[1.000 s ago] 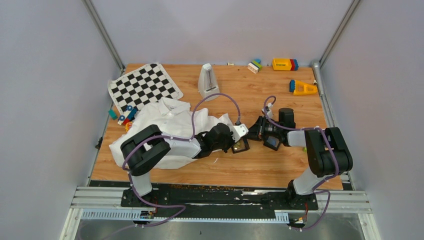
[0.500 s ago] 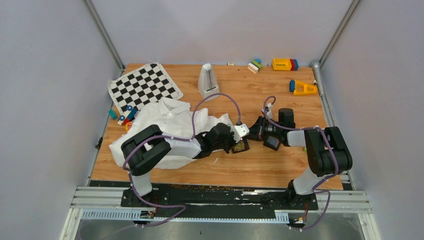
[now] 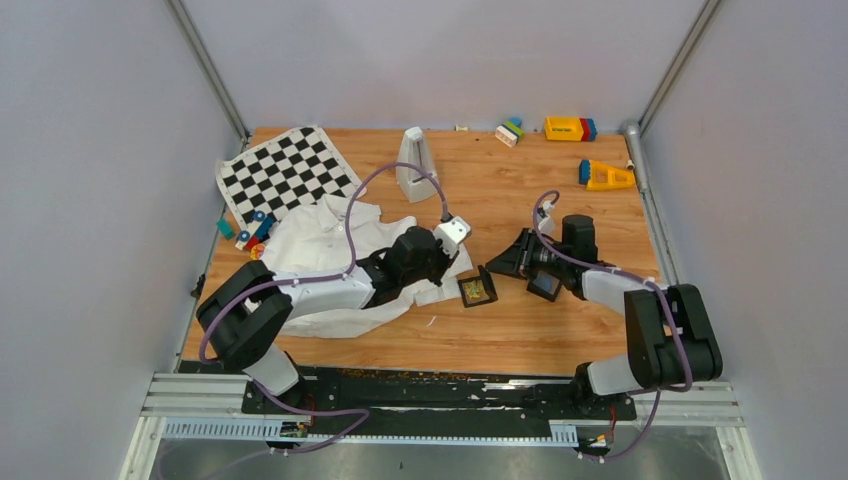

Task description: Remove the brooch from the garment

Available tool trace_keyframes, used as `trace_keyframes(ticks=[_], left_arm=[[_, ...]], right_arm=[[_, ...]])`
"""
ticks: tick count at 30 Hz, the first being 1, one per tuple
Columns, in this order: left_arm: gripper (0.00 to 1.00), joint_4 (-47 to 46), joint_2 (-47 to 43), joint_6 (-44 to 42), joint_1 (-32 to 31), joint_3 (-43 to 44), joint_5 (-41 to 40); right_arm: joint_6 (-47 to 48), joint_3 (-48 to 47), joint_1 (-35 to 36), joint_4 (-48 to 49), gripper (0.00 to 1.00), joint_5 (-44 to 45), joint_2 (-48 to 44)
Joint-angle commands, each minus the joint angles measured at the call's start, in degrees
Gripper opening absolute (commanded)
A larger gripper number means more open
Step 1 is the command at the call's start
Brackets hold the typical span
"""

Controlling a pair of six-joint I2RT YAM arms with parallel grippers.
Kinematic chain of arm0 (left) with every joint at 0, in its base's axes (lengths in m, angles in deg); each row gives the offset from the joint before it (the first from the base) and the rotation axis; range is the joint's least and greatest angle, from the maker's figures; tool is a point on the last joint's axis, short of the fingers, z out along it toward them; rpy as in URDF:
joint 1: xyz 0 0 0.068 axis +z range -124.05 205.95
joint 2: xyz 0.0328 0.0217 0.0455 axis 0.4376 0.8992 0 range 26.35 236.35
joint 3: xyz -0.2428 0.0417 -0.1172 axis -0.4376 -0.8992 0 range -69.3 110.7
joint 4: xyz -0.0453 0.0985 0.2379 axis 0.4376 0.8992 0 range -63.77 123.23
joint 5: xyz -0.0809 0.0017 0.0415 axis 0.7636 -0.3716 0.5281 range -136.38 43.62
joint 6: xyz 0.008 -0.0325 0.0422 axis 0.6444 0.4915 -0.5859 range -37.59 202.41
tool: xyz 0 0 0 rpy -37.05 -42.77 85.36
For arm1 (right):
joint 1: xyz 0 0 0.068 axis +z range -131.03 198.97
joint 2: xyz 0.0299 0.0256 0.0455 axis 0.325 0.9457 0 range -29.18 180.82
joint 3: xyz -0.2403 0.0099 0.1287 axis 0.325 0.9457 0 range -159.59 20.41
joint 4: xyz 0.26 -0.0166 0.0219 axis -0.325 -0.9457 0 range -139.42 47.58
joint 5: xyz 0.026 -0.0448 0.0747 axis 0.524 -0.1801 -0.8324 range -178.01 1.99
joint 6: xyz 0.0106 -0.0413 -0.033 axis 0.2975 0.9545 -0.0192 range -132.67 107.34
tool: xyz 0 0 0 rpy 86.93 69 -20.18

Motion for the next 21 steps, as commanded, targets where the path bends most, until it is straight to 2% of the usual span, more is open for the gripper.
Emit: trace_keyframes(ticks=[1, 10, 16, 21], left_arm=[[0.00, 2.69, -2.92, 4.14, 2.92, -0.84, -2.27], [0.00, 4.76, -3.04, 5.74, 5.17, -0.68, -5.17], [0.00, 6.52, -2.52, 6.57, 6.31, -0.13, -6.81], [0.00, 6.72, -3.51, 6.99, 6.83, -0.48, -7.35]], right_arm=[[5.88, -1.40, 3.30, -6.32, 0.15, 9.10, -4.93], [9.55, -5.78, 9.37, -14.28, 0.10, 20.19, -2.71], [10.63, -7.76, 12.46, -15.71, 0.04, 22.36, -0.04], [12.49, -10.25, 17.48, -19.42, 0.07, 28.24, 0.39]])
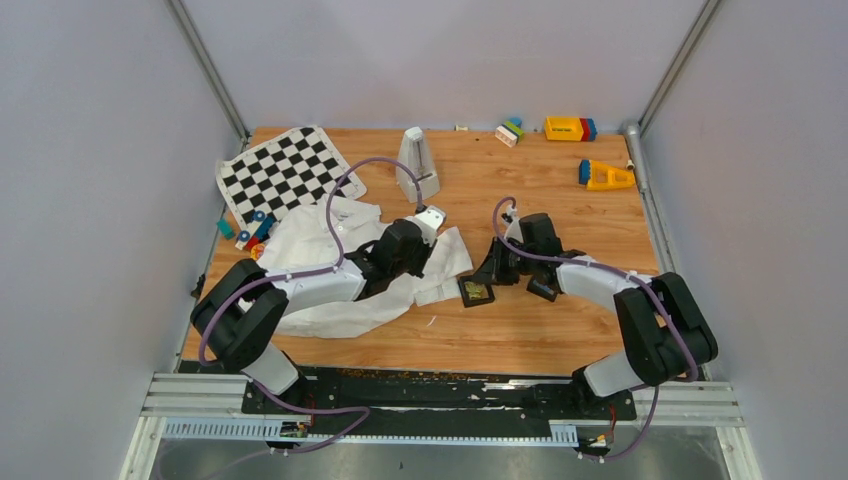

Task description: Remove the brooch from the garment

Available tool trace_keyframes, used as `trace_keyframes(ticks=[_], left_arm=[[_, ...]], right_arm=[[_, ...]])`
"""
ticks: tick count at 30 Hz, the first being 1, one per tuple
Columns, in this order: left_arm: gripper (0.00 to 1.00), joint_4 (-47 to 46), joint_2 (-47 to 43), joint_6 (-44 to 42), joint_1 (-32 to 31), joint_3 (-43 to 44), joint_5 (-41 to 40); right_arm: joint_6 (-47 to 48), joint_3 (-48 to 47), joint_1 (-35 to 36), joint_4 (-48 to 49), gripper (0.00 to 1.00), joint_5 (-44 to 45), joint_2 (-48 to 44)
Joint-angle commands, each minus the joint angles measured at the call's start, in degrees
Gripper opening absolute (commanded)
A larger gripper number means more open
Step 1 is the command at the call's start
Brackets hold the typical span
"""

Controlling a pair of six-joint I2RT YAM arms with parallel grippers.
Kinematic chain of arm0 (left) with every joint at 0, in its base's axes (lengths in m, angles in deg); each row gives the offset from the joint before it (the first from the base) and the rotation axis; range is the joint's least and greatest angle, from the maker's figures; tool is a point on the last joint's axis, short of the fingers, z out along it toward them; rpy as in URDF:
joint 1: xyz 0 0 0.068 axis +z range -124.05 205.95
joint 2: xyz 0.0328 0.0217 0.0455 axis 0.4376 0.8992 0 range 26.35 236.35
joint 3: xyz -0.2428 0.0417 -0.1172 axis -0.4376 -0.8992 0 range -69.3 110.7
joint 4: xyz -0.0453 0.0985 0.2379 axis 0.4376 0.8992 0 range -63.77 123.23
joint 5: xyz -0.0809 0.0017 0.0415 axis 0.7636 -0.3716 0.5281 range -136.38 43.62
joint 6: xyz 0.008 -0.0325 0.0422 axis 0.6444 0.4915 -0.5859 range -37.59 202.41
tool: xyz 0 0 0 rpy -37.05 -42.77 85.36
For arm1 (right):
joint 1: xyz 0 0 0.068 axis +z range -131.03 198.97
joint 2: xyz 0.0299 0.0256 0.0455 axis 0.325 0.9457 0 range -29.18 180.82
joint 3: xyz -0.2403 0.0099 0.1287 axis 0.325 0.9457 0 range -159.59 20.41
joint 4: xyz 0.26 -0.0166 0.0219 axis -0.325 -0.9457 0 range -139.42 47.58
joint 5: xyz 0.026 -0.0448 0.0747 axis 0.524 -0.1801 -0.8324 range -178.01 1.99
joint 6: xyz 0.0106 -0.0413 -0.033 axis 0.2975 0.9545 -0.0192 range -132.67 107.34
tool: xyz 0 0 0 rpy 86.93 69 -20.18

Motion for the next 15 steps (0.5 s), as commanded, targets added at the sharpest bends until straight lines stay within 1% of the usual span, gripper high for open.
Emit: trace_keyframes(ticks=[1, 4, 9, 11, 15], left_arm=[[0.00, 0.08, -1.95, 1.66, 0.65, 0.54, -1.59], [0.00, 0.49, -3.09, 2.43, 1.12, 0.23, -2.59], [0.00, 2.15, -4.21, 3.64, 1.71, 0.26, -2.99], [0.00, 2.60, -4.33, 3.88, 1.74, 0.46, -3.08], [0.00, 2.67, -4.54, 4.97, 1.95, 0.33, -4.44]], right_arm=[[3.58, -3.65, 5.46, -3.03, 0.08, 7.60, -0.42], [5.09, -5.15, 10.06, -4.33, 0.10, 11.89, -0.37], [7.83, -8.35, 15.47, -5.74, 0.06, 13.27, 3.12], [8.42, -9.85, 16.46, -7.57, 0.00, 15.15, 4.85], [8.39, -10.65, 16.75, -9.41, 0.00, 19.58, 5.12]])
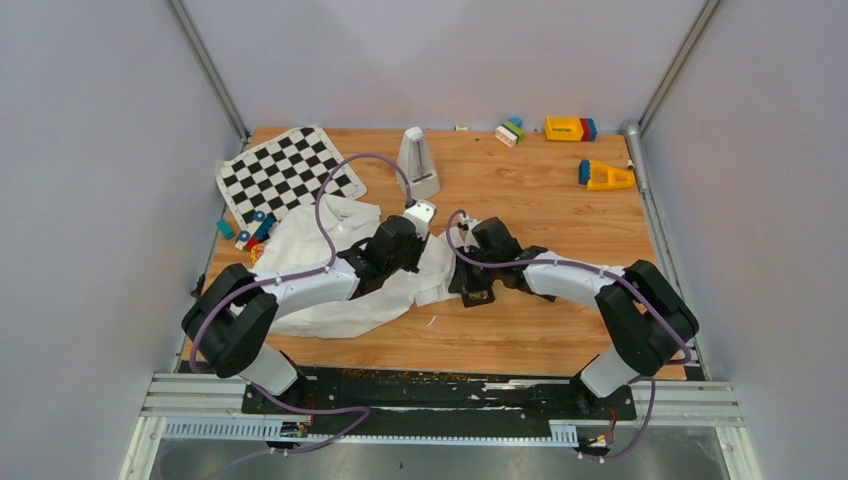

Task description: Remove the brooch from the garment

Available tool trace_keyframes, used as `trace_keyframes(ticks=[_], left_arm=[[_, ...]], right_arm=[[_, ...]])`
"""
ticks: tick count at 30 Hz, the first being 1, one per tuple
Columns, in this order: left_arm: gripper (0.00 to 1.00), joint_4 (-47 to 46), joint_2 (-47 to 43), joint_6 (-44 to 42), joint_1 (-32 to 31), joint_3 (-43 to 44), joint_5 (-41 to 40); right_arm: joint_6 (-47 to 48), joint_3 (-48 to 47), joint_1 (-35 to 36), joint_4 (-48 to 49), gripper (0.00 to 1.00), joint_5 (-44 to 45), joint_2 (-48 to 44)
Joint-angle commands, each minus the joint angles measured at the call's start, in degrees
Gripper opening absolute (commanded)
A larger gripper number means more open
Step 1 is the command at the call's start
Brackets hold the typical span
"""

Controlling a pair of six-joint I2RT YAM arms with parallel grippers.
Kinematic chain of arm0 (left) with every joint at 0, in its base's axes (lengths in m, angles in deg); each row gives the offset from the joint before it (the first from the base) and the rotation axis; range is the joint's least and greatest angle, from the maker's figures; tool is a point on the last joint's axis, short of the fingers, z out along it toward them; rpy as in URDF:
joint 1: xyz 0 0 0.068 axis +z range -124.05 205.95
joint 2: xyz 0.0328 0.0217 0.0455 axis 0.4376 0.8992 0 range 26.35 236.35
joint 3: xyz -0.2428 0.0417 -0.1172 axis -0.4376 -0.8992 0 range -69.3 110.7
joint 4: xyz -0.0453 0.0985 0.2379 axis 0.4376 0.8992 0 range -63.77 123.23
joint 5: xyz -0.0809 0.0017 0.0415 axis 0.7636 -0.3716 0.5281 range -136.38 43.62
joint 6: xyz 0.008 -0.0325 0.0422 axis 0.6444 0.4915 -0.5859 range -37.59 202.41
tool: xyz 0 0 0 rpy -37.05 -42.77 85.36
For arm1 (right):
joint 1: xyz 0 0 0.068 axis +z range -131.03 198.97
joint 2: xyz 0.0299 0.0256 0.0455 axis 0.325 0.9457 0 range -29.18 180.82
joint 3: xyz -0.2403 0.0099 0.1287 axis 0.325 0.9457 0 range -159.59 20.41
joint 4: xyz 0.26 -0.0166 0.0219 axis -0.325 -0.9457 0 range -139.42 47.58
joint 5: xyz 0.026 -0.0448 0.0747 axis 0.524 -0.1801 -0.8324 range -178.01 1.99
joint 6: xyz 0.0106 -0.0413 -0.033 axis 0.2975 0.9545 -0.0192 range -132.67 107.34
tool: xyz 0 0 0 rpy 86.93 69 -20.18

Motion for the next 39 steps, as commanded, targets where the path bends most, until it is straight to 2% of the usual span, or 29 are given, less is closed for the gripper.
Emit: trace_keyframes(ticks=[1, 7, 10, 15, 16, 17, 19, 20, 22, 23, 24, 26, 28, 31, 34, 36, 39], left_arm=[[0.00, 0.41, -2.11, 2.35, 0.53, 0.26, -2.61], [0.00, 0.48, -3.89, 3.66, 1.46, -0.99, -6.78], [0.00, 0.32, -6.08, 5.00, 2.43, -2.14, -9.29], [0.03, -0.31, -10.71, 5.11, 3.91, -5.27, -11.72], [0.10, -0.26, -12.69, 4.66, 4.14, -6.16, -12.85], [0.17, 0.22, -13.72, 4.41, 4.22, -6.59, -13.53], [0.64, 0.20, -17.73, 2.72, 4.37, -8.38, -14.40], [0.91, -0.18, -20.84, 1.80, 4.38, -10.17, -15.54], [0.99, -2.16, -26.09, 0.68, 4.56, -13.34, -18.67], [0.99, -3.97, -29.24, -0.69, 4.70, -14.40, -19.70], [1.00, -5.34, -30.74, -1.87, 4.97, -16.73, -21.30], [1.00, -10.46, -34.50, -6.96, 5.30, -20.69, -21.64], [1.00, -14.65, -36.84, -12.45, 5.35, -23.10, -21.43], [1.00, -14.91, -36.97, -17.49, 5.46, -22.51, -23.48], [1.00, -16.73, -35.52, -19.73, 6.68, -22.17, -25.35], [1.00, -18.52, -34.86, -19.62, 10.15, -23.49, -24.71], [1.00, -19.23, -34.44, -16.32, 19.02, -25.69, -20.85]], right_arm=[[1.43, -2.34, 0.08, -3.89, 0.00, 9.92, 0.05], [-3.20, -5.62, -0.68, -12.55, 0.00, 29.32, 2.31], [-5.03, -4.88, -1.41, -13.23, 0.01, 33.27, -0.22], [-5.17, -1.68, -1.59, -10.98, 0.08, 36.84, -8.94], [-4.81, 0.04, -1.55, -9.73, 0.10, 37.01, -11.83], [-4.49, 1.63, -1.55, -8.24, 0.18, 37.41, -14.84], [-3.99, 5.20, -1.68, -4.63, 0.40, 38.70, -22.08], [-3.77, 7.13, -1.76, -2.70, 0.54, 39.56, -25.41], [-4.35, 10.56, -1.98, 1.48, 0.88, 45.18, -31.85], [-4.57, 12.16, -2.00, 4.32, 0.97, 49.08, -33.90], [-4.01, 14.12, -2.03, 8.21, 1.00, 53.37, -35.33], [2.09, 17.01, -2.15, 15.67, 1.00, 58.37, -37.06], [6.65, 17.32, -3.41, 17.43, 1.00, 59.45, -37.39], [8.41, 16.06, -9.15, 16.06, 1.00, 51.74, -36.69], [7.46, 17.74, -16.42, 18.62, 1.00, 46.80, -37.12], [10.73, 22.24, -21.73, 24.41, 1.00, 41.89, -38.41], [15.51, 28.02, -27.17, 34.60, 1.00, 32.47, -38.68]])
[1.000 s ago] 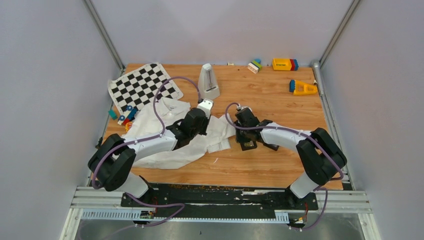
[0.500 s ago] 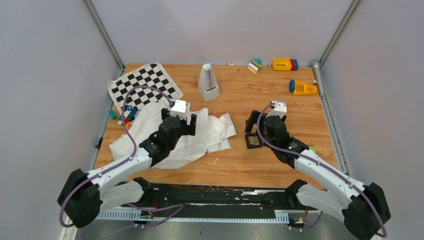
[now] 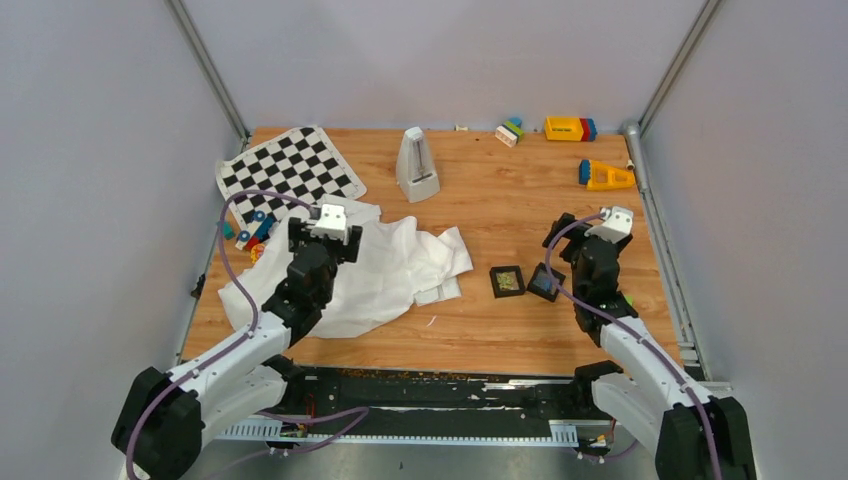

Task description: Remove the brooch from the garment

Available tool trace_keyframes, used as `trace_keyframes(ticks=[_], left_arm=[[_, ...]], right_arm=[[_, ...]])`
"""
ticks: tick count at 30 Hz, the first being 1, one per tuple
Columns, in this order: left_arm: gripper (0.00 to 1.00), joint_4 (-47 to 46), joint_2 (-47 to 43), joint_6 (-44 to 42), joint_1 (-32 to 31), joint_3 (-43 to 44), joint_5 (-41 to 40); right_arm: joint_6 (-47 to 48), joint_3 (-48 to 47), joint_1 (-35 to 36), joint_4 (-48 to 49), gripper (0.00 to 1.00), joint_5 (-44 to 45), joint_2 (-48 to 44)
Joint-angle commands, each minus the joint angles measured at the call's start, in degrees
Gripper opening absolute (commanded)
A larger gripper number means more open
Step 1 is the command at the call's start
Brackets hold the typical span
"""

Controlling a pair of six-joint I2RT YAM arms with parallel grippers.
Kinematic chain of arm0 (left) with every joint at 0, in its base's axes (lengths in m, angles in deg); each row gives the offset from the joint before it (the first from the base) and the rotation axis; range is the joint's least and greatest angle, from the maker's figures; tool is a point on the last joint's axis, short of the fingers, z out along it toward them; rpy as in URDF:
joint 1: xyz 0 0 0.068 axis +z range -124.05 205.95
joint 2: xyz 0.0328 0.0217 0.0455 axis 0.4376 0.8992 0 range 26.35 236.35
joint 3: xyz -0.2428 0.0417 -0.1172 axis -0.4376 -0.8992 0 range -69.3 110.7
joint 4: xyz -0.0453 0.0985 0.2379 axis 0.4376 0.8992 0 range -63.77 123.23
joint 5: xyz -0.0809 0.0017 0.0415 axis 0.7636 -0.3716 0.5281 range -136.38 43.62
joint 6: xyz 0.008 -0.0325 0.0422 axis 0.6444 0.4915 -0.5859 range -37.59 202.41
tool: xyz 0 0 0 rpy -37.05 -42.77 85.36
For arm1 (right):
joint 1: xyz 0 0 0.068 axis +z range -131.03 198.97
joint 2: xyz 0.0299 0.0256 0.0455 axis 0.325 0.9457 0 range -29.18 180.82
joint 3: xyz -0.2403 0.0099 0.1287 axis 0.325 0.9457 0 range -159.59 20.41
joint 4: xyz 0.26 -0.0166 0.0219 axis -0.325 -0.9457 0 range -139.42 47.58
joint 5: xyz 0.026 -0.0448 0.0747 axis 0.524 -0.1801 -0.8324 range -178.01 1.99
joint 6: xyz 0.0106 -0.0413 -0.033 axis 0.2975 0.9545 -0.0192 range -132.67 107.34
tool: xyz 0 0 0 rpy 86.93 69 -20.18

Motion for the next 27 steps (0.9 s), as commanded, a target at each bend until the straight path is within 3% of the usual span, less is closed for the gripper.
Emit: trace_keyframes(ticks=[1, 6, 8, 11, 13, 16, 17, 18, 19, 21, 24, 27], left_arm=[[1.00, -5.23, 0.71, 0.70, 9.72, -2.59, 1.71], [1.00, -15.84, 4.96, 1.90, 19.58, -6.73, 7.55], [0.98, -21.85, 9.50, 3.93, 23.61, -8.14, 10.67], [0.92, -23.29, 14.97, 2.70, 25.80, -6.13, 13.57], [0.91, -30.93, 19.31, 2.09, 26.94, -7.62, 15.35], [0.93, -48.04, 29.97, 1.28, 28.87, -10.18, 20.48], [0.98, -46.25, 29.11, 2.19, 28.99, -9.83, 19.44], [0.99, -36.80, 27.31, 3.11, 29.10, -7.69, 19.15], [1.00, -36.02, 26.62, 3.51, 29.34, -7.25, 19.27], [1.00, -43.22, 29.65, 2.87, 29.41, -8.73, 18.94], [1.00, -36.68, 27.44, 3.35, 29.62, -6.99, 19.71], [1.00, -41.16, 29.07, 3.21, 29.73, -7.88, 19.61]], right_arm=[[6.86, 6.97, -6.28, 15.53, 1.00, -13.32, -0.11], [10.36, 14.44, -7.37, 33.12, 1.00, -7.28, 4.52], [12.26, 14.02, -9.52, 36.55, 1.00, -8.63, 9.26], [13.28, 11.90, -10.94, 42.35, 1.00, -8.61, 19.83], [13.69, 13.12, -12.47, 52.59, 0.96, -10.94, 27.18], [8.90, 12.78, -16.74, 51.30, 1.00, -12.57, 29.10], [8.94, 12.94, -17.30, 50.71, 1.00, -13.86, 28.72], [9.09, 12.62, -17.48, 49.89, 1.00, -14.75, 28.37], [9.09, 12.12, -17.47, 48.77, 1.00, -14.56, 28.32], [9.16, 11.98, -17.42, 48.20, 1.00, -14.60, 28.13], [9.21, 12.04, -17.35, 48.14, 1.00, -14.57, 28.04], [9.35, 11.95, -17.20, 48.05, 1.00, -14.36, 28.12]])
